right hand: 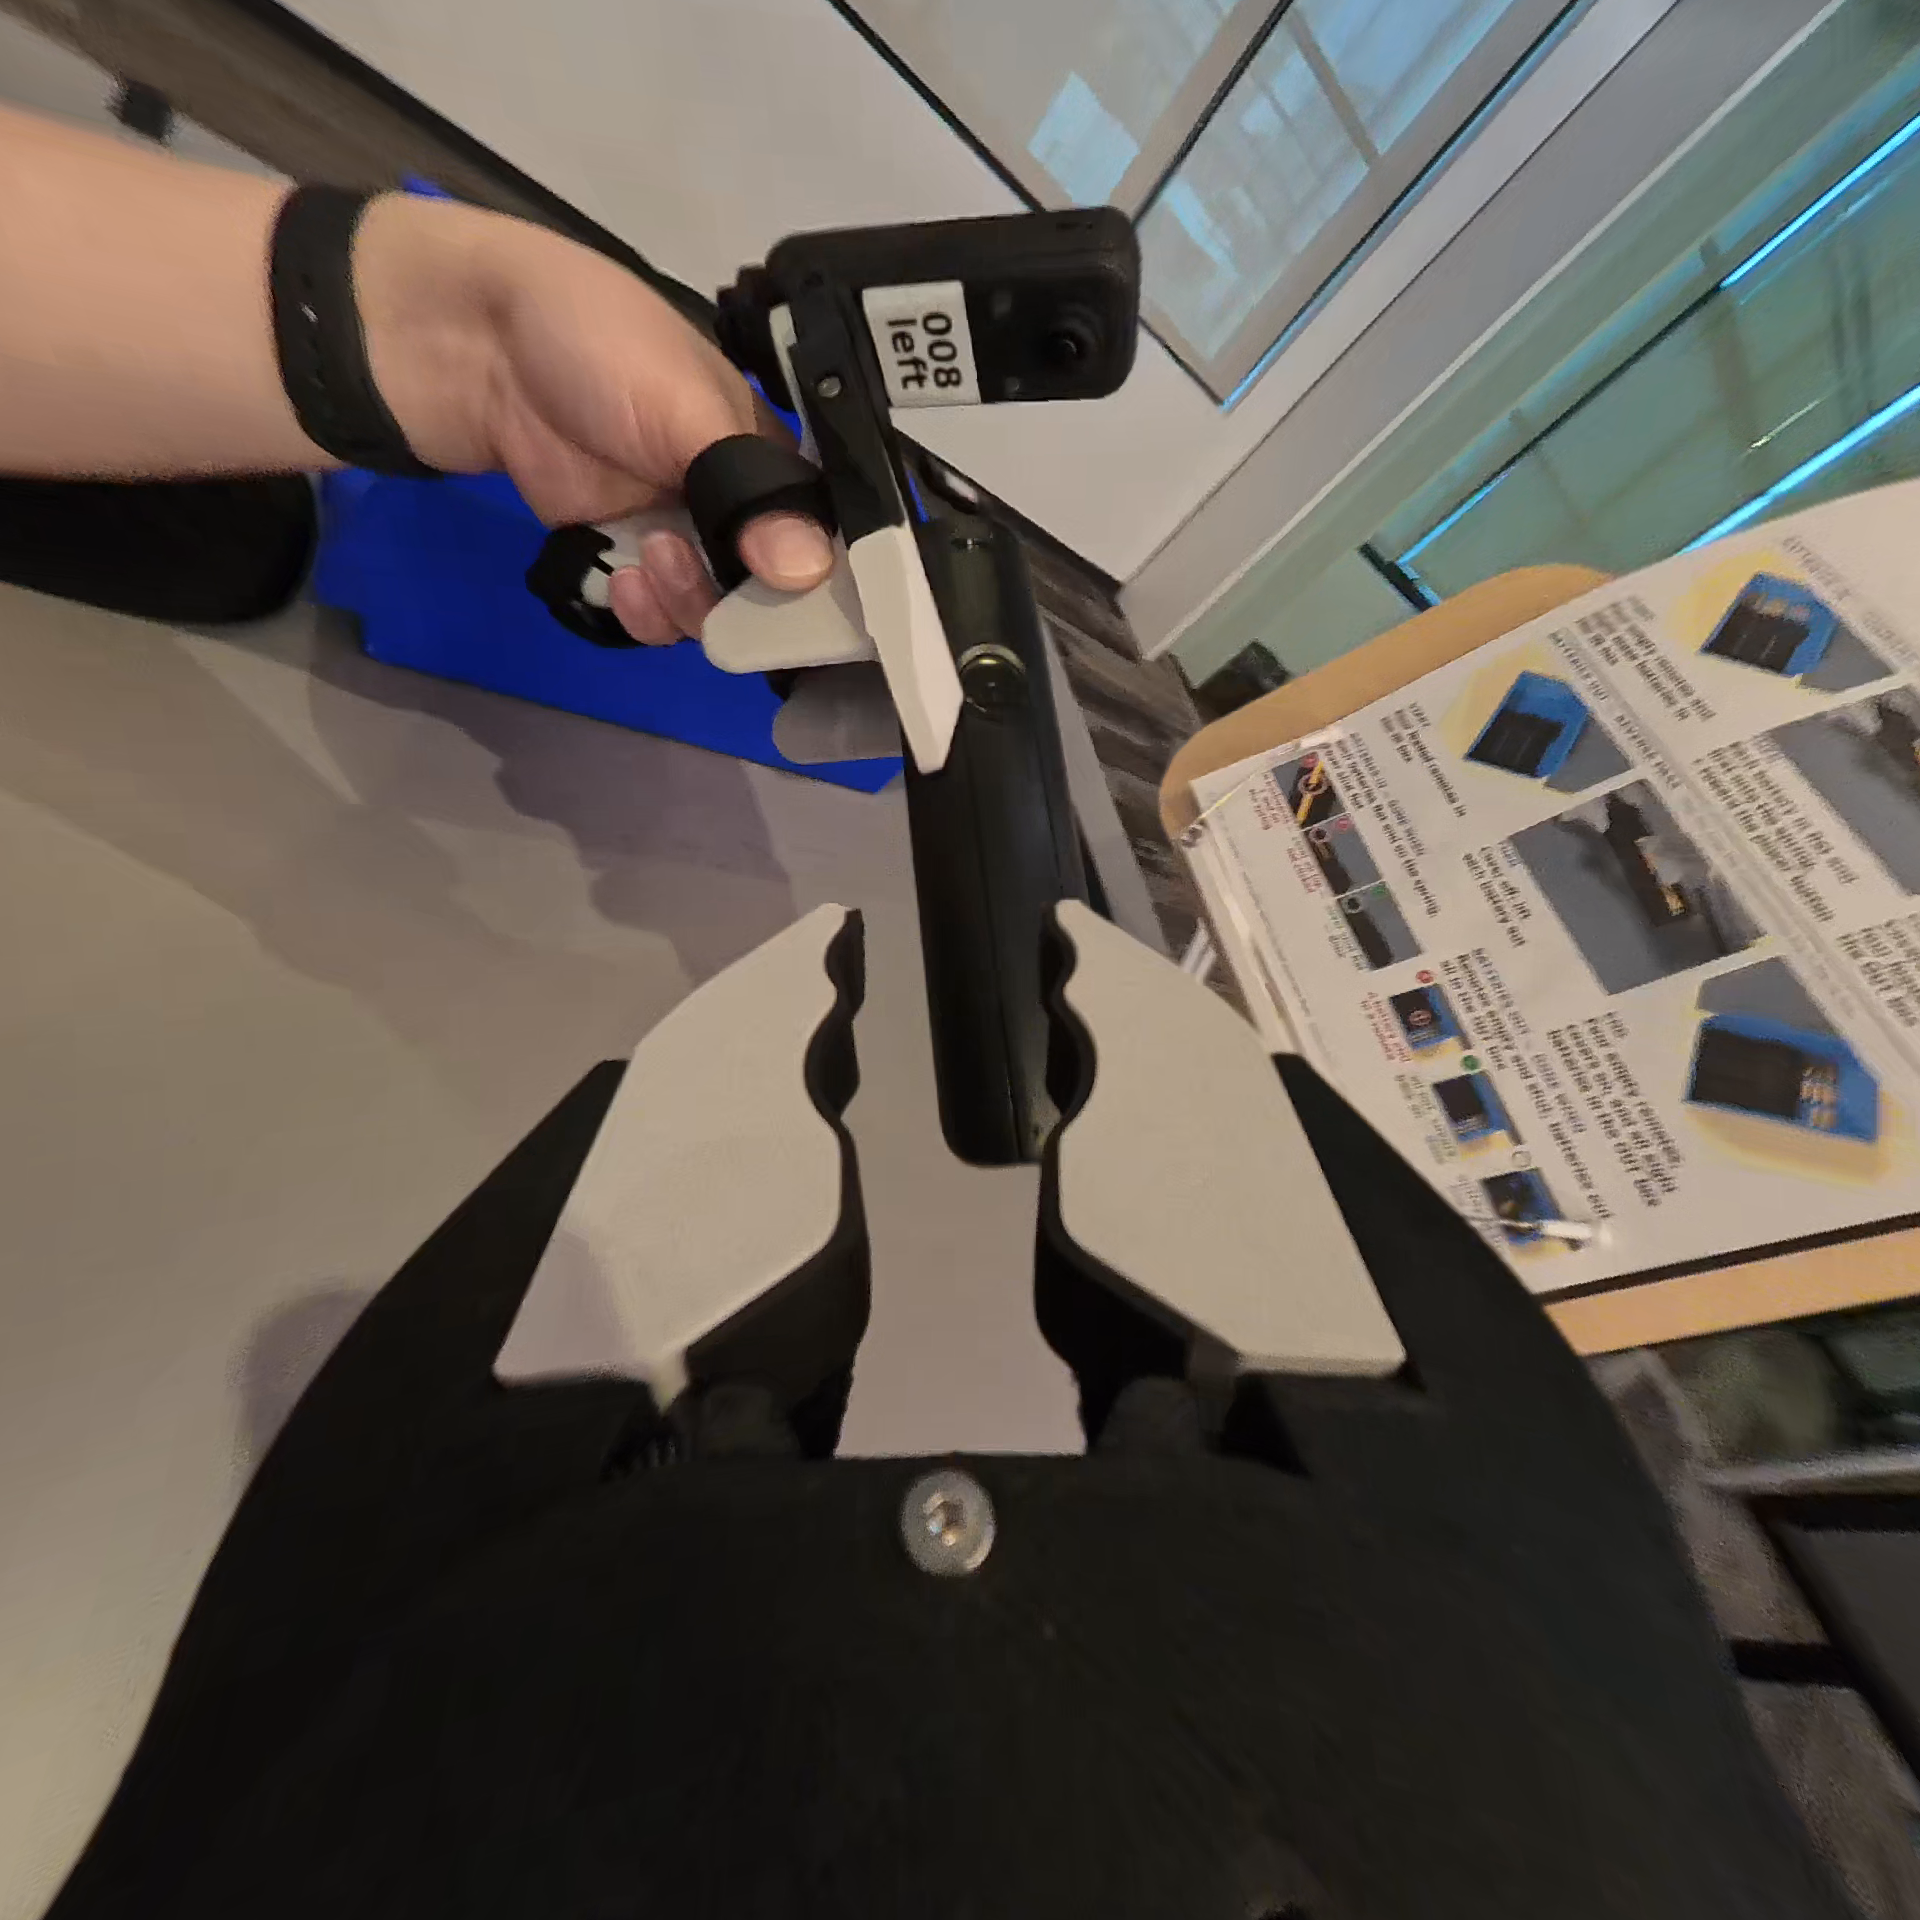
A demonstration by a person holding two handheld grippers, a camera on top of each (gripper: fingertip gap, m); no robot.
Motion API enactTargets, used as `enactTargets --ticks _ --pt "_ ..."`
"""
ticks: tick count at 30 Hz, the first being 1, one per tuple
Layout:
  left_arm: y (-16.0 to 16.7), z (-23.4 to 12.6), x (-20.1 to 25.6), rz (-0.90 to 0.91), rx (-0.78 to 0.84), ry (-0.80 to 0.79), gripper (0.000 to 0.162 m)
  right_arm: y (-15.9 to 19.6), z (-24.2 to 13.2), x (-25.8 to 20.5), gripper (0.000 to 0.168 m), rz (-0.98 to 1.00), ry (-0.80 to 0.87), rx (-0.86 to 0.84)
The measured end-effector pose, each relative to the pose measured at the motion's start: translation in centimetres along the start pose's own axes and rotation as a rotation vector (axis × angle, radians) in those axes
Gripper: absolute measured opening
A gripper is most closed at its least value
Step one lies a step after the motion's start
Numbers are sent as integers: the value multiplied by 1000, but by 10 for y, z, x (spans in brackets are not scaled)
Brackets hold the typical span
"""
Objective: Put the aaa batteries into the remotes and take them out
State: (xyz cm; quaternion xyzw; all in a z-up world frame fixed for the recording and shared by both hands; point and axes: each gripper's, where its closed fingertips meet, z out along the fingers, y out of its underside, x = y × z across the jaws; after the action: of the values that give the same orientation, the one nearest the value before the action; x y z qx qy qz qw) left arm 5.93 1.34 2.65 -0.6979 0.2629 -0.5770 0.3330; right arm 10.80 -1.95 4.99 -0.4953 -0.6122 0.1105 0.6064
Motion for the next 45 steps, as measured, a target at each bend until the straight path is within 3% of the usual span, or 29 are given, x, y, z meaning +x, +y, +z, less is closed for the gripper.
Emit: enactTargets --ticks 3,8,13,16,24,32,35,38,42,45 --pt "5 5 -1 -9 -17 -1 24 9 21 -6 45 -92 76 -52" --pt "11 15 -2 -46 -27 6 24 21 37 -1 49 -221 236 -144" --pt "14 22 -2 -114 -12 42 24 27 44 -2 46 -461 362 -241" --pt "13 21 0 -138 -8 66 24 28 46 -1 34 -567 441 -283" --pt "14 24 -1 -168 -1 77 26 35 45 6 31 -548 500 -326" --pt "0 16 21 -137 55 208 36 35 26 21 27 -442 460 -311" --pt "-15 2 26 -114 123 240 36 42 16 30 27 -345 420 -298" --pt "-34 -20 43 -76 203 301 36 46 -3 48 25 -96 377 -242" --pt "-53 -49 63 82 272 257 35 28 -43 69 25 454 187 41" --pt "-55 -61 76 166 271 226 35 18 -81 80 24 617 95 175"
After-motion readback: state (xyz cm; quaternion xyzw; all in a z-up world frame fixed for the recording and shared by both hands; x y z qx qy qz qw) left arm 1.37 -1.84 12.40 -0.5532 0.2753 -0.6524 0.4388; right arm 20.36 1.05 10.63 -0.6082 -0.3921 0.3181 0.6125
